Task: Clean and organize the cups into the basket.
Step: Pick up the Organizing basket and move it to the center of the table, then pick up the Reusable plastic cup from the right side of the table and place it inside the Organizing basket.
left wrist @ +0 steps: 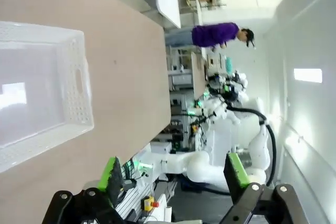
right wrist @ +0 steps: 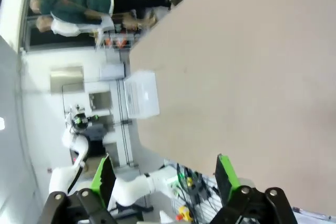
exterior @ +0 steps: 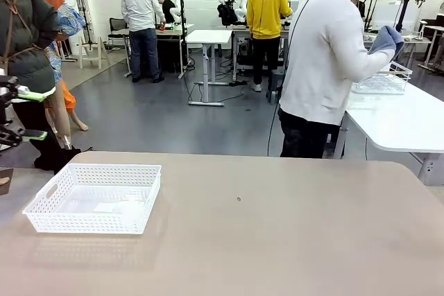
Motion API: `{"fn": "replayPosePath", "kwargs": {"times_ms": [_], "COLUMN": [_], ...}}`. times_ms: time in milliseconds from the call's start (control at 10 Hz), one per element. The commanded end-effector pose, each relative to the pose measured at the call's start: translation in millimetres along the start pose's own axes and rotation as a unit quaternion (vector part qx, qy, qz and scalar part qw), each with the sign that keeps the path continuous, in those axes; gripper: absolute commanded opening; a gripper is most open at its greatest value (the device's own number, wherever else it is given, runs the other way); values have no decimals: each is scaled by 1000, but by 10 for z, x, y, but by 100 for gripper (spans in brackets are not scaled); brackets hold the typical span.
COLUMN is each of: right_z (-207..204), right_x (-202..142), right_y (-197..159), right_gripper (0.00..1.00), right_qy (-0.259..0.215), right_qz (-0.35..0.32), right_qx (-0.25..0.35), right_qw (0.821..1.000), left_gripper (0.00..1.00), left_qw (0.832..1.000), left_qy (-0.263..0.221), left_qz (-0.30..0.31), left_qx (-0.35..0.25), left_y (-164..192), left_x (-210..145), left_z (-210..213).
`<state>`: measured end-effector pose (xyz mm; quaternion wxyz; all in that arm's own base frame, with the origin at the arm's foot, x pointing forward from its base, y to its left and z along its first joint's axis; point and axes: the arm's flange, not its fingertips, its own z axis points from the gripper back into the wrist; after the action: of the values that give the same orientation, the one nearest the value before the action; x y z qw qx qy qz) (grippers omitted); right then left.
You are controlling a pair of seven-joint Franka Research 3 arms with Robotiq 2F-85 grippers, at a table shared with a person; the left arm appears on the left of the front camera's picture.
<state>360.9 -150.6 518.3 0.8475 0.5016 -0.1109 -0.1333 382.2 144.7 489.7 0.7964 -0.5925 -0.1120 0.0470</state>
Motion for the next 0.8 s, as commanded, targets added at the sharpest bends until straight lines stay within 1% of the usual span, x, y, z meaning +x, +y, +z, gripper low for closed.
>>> {"fn": "replayPosePath", "kwargs": {"times_ms": [0,300,400,500,600,700], "right_z": [292,807,890,866,832,791], "right_x": [-171,-420,-454,-437,-367,-281], "right_y": [-28,-234,-340,-461,-616,-788], "right_gripper": [100,100,100,100,100,100], "right_qy": [-37,-81,-80,-40,-16,-12], "right_qz": [22,30,12,-16,-29,-30], "right_qx": [42,77,79,86,108,140], "right_qw": [998,993,994,995,994,990], "left_gripper": [100,100,100,100,100,100], "left_qw": [1000,998,997,996,996,996], "left_qy": [-17,-54,-63,-69,-72,-72], "left_qz": [16,31,32,34,36,40], "left_qx": [7,22,31,39,45,46], "left_y": [-93,-10,4,26,56,92], "left_x": [-125,-227,-258,-267,-251,-221], "left_z": [207,482,535,547,537,531]}}
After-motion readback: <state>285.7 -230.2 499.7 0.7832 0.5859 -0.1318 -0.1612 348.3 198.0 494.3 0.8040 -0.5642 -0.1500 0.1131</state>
